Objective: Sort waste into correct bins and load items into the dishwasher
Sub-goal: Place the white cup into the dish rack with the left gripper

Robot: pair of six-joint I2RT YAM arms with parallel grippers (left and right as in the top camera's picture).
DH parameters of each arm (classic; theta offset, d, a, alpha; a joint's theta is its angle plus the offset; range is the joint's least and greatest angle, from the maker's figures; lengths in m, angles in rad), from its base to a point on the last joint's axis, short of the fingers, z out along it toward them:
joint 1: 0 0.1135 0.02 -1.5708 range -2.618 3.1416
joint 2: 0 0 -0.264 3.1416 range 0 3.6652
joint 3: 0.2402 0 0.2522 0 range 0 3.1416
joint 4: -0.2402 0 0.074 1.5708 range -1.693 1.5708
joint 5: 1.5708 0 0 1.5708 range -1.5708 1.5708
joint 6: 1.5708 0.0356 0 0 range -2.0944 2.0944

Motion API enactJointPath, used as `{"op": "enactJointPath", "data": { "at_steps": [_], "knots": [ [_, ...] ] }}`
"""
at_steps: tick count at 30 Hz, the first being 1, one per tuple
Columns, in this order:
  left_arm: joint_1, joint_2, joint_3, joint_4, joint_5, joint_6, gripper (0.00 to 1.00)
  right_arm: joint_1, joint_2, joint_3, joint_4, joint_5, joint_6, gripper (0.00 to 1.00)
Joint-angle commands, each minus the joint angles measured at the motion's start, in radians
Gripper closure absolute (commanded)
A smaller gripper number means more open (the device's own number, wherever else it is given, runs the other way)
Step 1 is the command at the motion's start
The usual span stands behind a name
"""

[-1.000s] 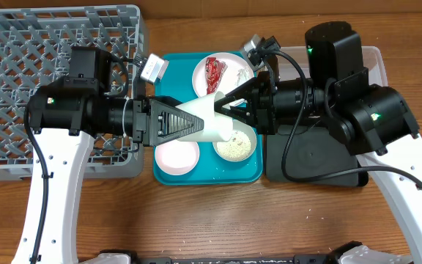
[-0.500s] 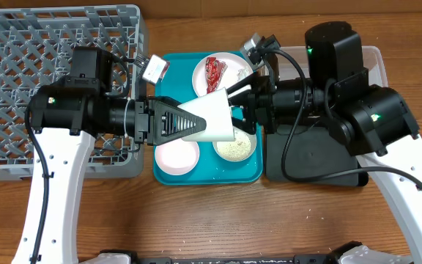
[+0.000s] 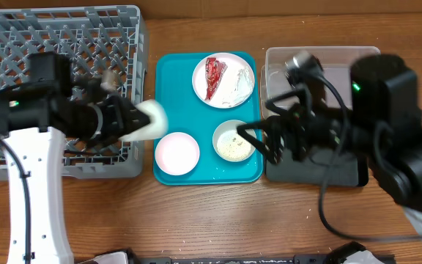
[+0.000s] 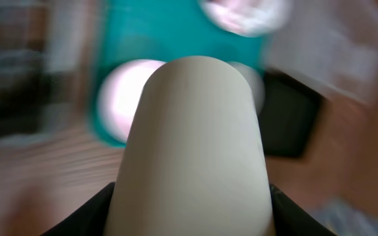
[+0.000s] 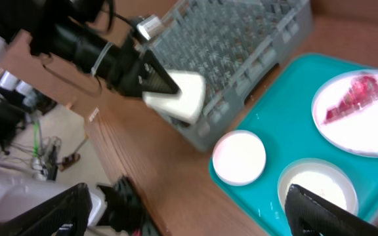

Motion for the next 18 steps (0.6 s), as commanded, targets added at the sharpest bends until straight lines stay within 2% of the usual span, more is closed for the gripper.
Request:
{"op": "enactJointPath", "data": {
  "at_steps": [1,4,13,18],
  "knots": [
    [0.07,-0.002,-0.005,-0.012,-0.524,-0.198,0.49,0.003,0.011,0.012,-0.07,0.046,0.003,0.04],
    [0.118,-0.002,-0.033,0.028,-0.64,-0.223,0.46,0.003,0.011,0.012,-0.113,0.046,0.003,0.04],
    [0.195,0.038,-0.246,0.23,-0.646,-0.224,0.45,0.003,0.011,0.012,-0.12,0.045,0.003,0.04],
    [0.25,0.09,-0.282,0.312,-0.589,-0.218,0.47,0.003,0.011,0.012,-0.129,0.045,0.003,0.04]
  ]
}}
